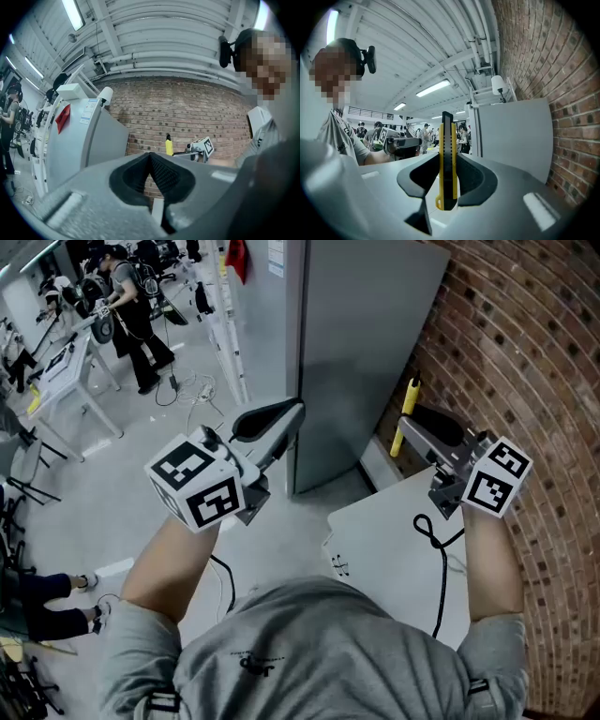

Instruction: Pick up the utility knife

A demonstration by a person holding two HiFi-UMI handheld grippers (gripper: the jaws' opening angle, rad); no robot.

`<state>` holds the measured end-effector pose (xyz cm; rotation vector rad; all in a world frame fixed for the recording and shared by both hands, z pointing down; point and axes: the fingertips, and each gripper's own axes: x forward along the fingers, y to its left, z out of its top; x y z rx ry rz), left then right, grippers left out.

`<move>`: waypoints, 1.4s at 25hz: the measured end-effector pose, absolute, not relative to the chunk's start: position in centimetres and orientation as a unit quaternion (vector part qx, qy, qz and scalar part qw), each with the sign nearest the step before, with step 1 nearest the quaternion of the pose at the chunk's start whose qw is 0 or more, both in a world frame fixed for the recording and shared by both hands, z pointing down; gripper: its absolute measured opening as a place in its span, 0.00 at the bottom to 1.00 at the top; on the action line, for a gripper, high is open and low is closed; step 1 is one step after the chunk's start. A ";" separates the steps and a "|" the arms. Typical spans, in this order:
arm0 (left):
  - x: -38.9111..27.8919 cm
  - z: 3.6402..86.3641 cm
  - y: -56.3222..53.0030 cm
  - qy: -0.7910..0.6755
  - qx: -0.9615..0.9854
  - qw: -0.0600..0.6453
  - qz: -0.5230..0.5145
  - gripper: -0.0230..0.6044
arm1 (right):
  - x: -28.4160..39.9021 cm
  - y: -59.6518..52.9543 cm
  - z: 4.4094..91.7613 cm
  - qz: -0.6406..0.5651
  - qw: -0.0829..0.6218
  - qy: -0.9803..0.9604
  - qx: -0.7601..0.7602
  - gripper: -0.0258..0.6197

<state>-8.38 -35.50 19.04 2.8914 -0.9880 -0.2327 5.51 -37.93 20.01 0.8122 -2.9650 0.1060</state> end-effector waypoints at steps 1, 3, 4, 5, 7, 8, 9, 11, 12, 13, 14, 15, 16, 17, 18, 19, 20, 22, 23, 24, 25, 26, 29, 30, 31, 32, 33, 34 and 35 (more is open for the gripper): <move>-8.4 19.0 -35.5 -0.323 0.943 0.038 -0.075 0.03 | 5.5 -37.9 20.0 0.035 0.031 -0.964 0.263 0.23; -8.4 19.0 -35.6 -0.322 0.943 0.035 -0.073 0.03 | 5.4 -37.9 19.9 0.035 0.027 -0.964 0.261 0.23; -8.3 19.0 -35.6 -0.322 0.943 0.035 -0.071 0.03 | 5.3 -37.9 19.9 0.037 0.026 -0.964 0.260 0.23; -8.3 19.1 -35.6 -0.323 0.943 0.036 -0.069 0.03 | 5.3 -37.9 19.9 0.039 0.024 -0.965 0.259 0.23; -8.3 19.2 -35.5 -0.324 0.943 0.040 -0.066 0.03 | 5.2 -37.9 20.1 0.043 0.023 -0.965 0.257 0.23; -8.2 19.3 -35.5 -0.325 0.943 0.040 -0.065 0.03 | 5.1 -37.9 20.2 0.045 0.023 -0.965 0.256 0.23; -8.2 19.4 -35.6 -0.325 0.943 0.040 -0.063 0.03 | 5.1 -38.0 20.3 0.046 0.022 -0.965 0.256 0.23; -8.2 19.5 -35.7 -0.324 0.943 0.040 -0.060 0.03 | 5.1 -38.1 20.3 0.047 0.021 -0.965 0.256 0.23; -8.2 19.5 -35.7 -0.324 0.943 0.040 -0.059 0.03 | 5.1 -38.1 20.3 0.047 0.021 -0.965 0.255 0.23; -8.2 19.5 -35.7 -0.324 0.943 0.040 -0.058 0.03 | 5.1 -38.1 20.2 0.047 0.021 -0.966 0.255 0.23; -8.2 19.4 -35.8 -0.324 0.943 0.040 -0.058 0.03 | 5.1 -38.1 20.2 0.047 0.022 -0.966 0.254 0.23; -8.2 19.4 -35.7 -0.325 0.943 0.041 -0.059 0.03 | 5.1 -38.1 20.3 0.047 0.022 -0.966 0.254 0.23; -8.1 19.4 -35.7 -0.325 0.943 0.042 -0.059 0.03 | 5.2 -38.1 20.3 0.048 0.022 -0.966 0.254 0.23; -8.1 19.4 -35.7 -0.326 0.943 0.043 -0.060 0.03 | 5.2 -38.1 20.3 0.049 0.023 -0.966 0.254 0.23; -8.1 19.4 -35.7 -0.326 0.943 0.044 -0.060 0.03 | 5.3 -38.1 20.4 0.050 0.022 -0.966 0.254 0.23; -8.0 19.4 -35.7 -0.325 0.943 0.044 -0.060 0.03 | 5.3 -38.1 20.4 0.050 0.022 -0.966 0.254 0.23; -8.0 19.4 -35.6 -0.325 0.943 0.044 -0.059 0.03 | 5.3 -38.1 20.3 0.049 0.022 -0.966 0.254 0.23; -8.1 19.4 -35.6 -0.324 0.943 0.043 -0.058 0.03 | 5.2 -38.1 20.3 0.049 0.021 -0.966 0.254 0.23; -8.1 19.4 -35.6 -0.323 0.944 0.042 -0.057 0.03 | 5.1 -38.0 20.3 0.049 0.022 -0.966 0.254 0.23; -8.1 19.4 -35.6 -0.323 0.944 0.042 -0.057 0.03 | 5.1 -38.0 20.3 0.050 0.022 -0.966 0.253 0.23; -8.2 19.5 -35.6 -0.323 0.944 0.043 -0.056 0.03 | 5.1 -38.1 20.4 0.050 0.022 -0.966 0.254 0.23; -8.2 19.5 -35.7 -0.324 0.943 0.044 -0.056 0.03 | 5.1 -38.1 20.4 0.051 0.023 -0.966 0.254 0.23; -8.2 19.5 -35.7 -0.325 0.943 0.046 -0.056 0.03 | 5.2 -38.1 20.5 0.052 0.021 -0.965 0.255 0.23; -8.2 19.6 -35.7 -0.325 0.943 0.046 -0.056 0.03 | 5.2 -38.2 20.5 0.052 0.021 -0.965 0.256 0.23; -8.2 19.6 -35.7 -0.325 0.943 0.046 -0.056 0.03 | 5.2 -38.2 20.5 0.052 0.020 -0.965 0.256 0.23; -8.3 19.6 -35.7 -0.325 0.943 0.047 -0.056 0.03 | 5.3 -38.2 20.5 0.052 0.020 -0.965 0.257 0.23; -8.3 19.6 -35.7 -0.325 0.943 0.047 -0.056 0.03 | 5.3 -38.2 20.5 0.051 0.020 -0.965 0.257 0.23; -8.3 19.6 -35.7 -0.325 0.943 0.047 -0.056 0.03 | 5.3 -38.2 20.5 0.051 0.020 -0.965 0.257 0.23; -8.3 19.6 -35.7 -0.326 0.943 0.047 -0.056 0.03 | 5.3 -38.2 20.5 0.051 0.021 -0.965 0.258 0.23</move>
